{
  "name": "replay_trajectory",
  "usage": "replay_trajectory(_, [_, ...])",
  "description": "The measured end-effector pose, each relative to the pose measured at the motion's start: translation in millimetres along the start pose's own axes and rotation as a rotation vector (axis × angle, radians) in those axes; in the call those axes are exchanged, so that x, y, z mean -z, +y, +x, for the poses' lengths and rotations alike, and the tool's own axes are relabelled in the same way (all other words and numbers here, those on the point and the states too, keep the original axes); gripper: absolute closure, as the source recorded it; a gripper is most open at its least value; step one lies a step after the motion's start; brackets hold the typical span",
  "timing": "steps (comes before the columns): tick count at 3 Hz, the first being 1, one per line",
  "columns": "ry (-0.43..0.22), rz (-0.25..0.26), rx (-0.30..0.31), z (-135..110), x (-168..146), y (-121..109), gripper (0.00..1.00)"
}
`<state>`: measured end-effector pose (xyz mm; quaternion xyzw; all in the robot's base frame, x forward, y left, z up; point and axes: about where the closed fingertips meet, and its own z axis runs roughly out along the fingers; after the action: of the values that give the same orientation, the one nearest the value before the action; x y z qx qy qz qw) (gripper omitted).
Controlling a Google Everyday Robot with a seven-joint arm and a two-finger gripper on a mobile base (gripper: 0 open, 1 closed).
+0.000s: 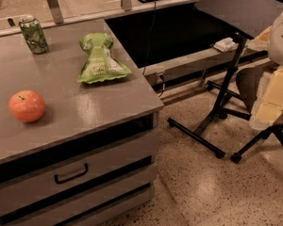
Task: Pick green rice chip bag
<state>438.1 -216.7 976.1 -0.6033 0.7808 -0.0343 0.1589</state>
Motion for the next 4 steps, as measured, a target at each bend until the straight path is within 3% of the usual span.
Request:
replay_trajectory(1, [-0.007, 0.003, 0.001, -2, 1, -1, 0.0])
replay_trajectory(2, [-0.062, 0.001, 0.047, -32, -4, -21, 0.0])
replay_trajectory(3, [-0.207, -0.044, 0.142, -126, -32, -73, 0.0])
replay_trajectory(4, [-0.323, -0.064, 0.197, -212, -50, -112, 0.0])
